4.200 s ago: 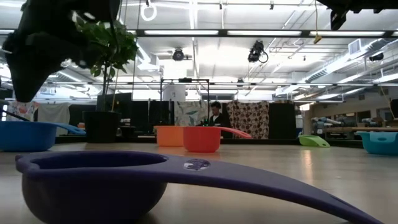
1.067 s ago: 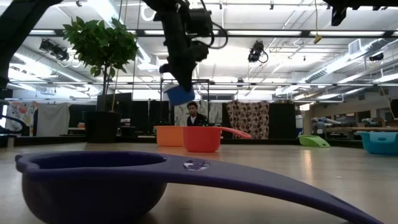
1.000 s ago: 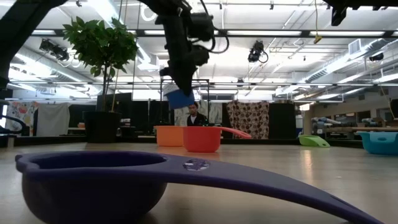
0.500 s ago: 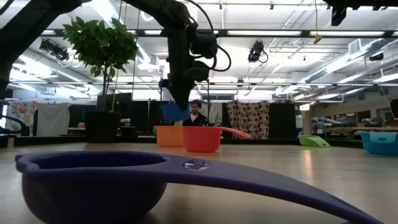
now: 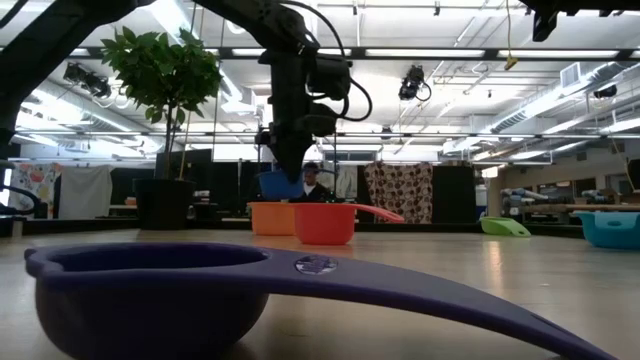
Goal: Nest measuring cups in basket
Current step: Stack the left light blue measuring cup on top of the orange measuring cup
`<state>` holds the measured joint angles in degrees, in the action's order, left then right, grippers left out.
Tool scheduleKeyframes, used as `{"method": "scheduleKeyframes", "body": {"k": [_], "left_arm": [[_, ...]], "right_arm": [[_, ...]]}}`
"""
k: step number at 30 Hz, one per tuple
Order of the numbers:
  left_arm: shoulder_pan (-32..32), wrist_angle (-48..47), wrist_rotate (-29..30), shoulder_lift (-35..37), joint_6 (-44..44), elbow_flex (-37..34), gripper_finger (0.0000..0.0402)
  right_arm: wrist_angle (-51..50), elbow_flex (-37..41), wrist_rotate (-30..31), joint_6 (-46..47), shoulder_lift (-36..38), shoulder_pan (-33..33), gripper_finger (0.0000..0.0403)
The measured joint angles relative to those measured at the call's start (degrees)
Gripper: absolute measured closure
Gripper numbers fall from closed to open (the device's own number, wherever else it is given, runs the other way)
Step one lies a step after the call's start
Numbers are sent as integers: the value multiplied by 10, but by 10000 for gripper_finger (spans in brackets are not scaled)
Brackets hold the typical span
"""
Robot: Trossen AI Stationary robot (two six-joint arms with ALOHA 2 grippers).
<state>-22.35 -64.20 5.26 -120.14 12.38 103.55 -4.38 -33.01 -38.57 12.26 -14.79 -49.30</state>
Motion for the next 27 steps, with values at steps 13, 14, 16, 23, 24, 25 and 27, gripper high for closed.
{"method": "scheduleKeyframes", "body": {"k": [13,14,16,23,24,25,27], "left_arm": [[-5,0,-24,0,-2,0,390],[-6,2,-24,0,-2,0,390],[-9,1,-24,0,-2,0,390],[-13,-1,-23,0,-8,0,390],[-13,-3,-24,0,-8,0,390],[-13,-6,-25,0,-8,0,390],[-13,-9,-25,0,-8,0,390]], "right_arm": [[0,0,0,0,0,0,382],[0,0,0,0,0,0,382],[0,0,0,0,0,0,382],[0,0,0,0,0,0,382],[0,0,0,0,0,0,382],[0,0,0,0,0,0,382],[0,0,0,0,0,0,382]]}}
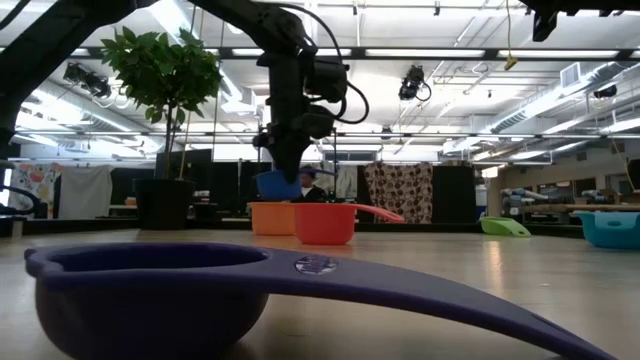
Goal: Nest measuring cups in basket
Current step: Stack the left light blue measuring cup on top of the orange measuring cup
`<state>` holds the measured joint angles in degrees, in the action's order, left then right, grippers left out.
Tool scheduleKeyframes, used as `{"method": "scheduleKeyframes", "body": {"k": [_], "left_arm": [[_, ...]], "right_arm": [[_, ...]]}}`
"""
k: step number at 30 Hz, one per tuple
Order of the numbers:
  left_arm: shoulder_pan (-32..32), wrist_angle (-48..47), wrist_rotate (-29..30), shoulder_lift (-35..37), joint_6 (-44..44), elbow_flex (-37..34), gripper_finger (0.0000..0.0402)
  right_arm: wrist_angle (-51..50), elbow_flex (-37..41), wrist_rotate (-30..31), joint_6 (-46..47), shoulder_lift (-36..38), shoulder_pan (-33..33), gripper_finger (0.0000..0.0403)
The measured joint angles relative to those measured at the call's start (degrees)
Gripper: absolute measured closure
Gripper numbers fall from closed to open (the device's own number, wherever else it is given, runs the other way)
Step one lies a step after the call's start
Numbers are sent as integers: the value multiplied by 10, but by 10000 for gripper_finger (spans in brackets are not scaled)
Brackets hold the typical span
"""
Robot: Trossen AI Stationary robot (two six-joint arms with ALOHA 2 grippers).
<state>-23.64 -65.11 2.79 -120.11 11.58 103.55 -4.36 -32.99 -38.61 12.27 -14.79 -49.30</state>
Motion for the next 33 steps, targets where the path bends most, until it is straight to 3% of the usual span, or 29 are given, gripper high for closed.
{"method": "scheduleKeyframes", "body": {"k": [33], "left_arm": [[-6,9,-23,-19,-3,0,390]], "right_arm": [[0,0,1,-4,0,0,382]]}}
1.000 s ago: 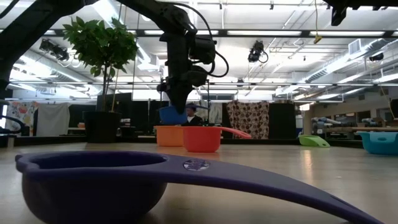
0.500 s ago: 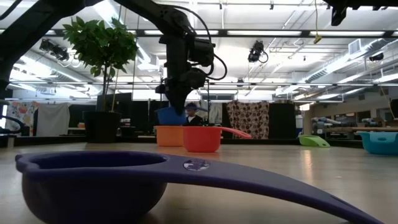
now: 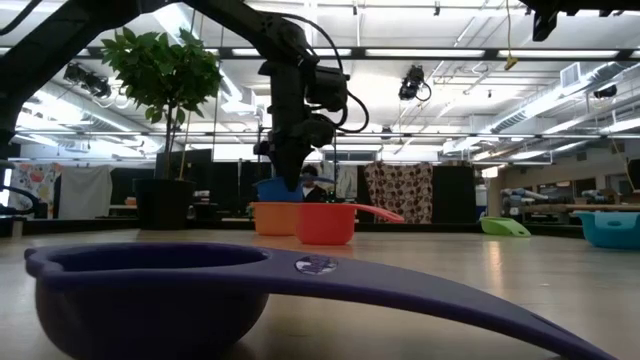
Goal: Nest measuring cups in basket
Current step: Stack the left light blue measuring cup on top of the orange measuring cup
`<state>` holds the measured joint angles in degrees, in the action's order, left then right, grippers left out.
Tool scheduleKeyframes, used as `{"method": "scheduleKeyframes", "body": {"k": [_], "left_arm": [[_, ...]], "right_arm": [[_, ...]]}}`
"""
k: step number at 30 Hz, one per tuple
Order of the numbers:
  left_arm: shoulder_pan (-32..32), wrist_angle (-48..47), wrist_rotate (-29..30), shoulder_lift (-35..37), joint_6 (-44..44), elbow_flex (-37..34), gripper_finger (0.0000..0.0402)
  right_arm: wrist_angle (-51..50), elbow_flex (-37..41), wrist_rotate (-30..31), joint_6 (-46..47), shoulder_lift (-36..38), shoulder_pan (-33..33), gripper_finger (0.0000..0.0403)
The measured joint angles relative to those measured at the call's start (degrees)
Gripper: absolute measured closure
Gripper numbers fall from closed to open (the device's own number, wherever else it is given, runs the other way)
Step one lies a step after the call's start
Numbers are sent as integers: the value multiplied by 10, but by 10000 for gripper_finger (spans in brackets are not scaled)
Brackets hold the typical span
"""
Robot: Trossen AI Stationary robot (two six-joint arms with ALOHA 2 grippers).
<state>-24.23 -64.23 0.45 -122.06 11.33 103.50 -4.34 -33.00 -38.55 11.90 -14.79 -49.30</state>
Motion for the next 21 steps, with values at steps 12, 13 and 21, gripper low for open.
{"method": "scheduleKeyframes", "body": {"k": [12,13,21], "left_arm": [[4,-2,-4,-34,14,1,390],[4,-1,-3,-34,13,1,390],[3,13,-7,-35,9,1,376]], "right_arm": [[0,0,1,-1,0,0,382],[0,0,1,-1,0,0,383],[0,0,4,-1,0,0,383]]}}
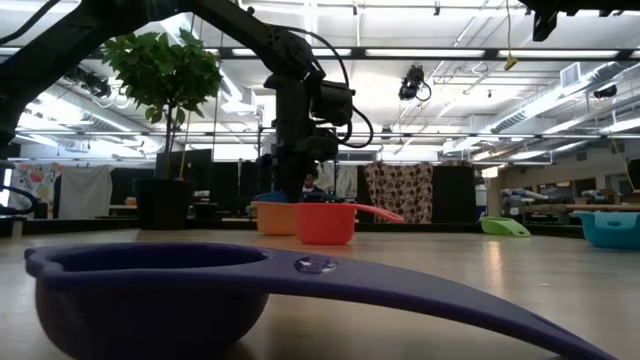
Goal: Nest measuring cups in basket
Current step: Stack the left light blue measuring cup on top of the orange measuring cup, then stack the red measuring cup on top of the light blue measuring cup
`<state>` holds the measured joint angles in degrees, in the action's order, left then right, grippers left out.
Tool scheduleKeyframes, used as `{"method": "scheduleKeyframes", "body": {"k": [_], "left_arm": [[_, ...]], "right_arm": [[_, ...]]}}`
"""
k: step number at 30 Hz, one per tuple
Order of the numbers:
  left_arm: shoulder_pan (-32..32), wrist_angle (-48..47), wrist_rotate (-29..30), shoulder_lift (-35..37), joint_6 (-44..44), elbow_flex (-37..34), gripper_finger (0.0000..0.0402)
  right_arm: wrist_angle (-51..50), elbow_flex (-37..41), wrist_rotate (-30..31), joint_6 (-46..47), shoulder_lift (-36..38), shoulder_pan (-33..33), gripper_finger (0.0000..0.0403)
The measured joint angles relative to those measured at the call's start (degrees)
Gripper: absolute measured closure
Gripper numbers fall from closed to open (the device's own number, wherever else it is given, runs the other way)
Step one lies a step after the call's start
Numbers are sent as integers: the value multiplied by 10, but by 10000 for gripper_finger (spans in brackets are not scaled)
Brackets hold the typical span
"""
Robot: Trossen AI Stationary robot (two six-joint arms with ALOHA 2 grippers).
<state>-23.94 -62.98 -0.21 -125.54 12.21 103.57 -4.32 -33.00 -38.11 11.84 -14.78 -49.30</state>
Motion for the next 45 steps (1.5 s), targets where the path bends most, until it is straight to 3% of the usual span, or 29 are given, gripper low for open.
{"method": "scheduleKeyframes", "body": {"k": [10,23,34,45], "left_arm": [[0,1,0,0,0,0,381],[-1,-10,-10,13,-35,-1,334],[-2,-39,-12,18,-33,-1,328],[-10,-74,-86,50,7,-1,328]], "right_arm": [[0,0,10,0,0,0,382],[0,0,11,0,0,0,382],[0,0,12,0,0,0,383],[0,0,12,-5,0,0,382]]}}
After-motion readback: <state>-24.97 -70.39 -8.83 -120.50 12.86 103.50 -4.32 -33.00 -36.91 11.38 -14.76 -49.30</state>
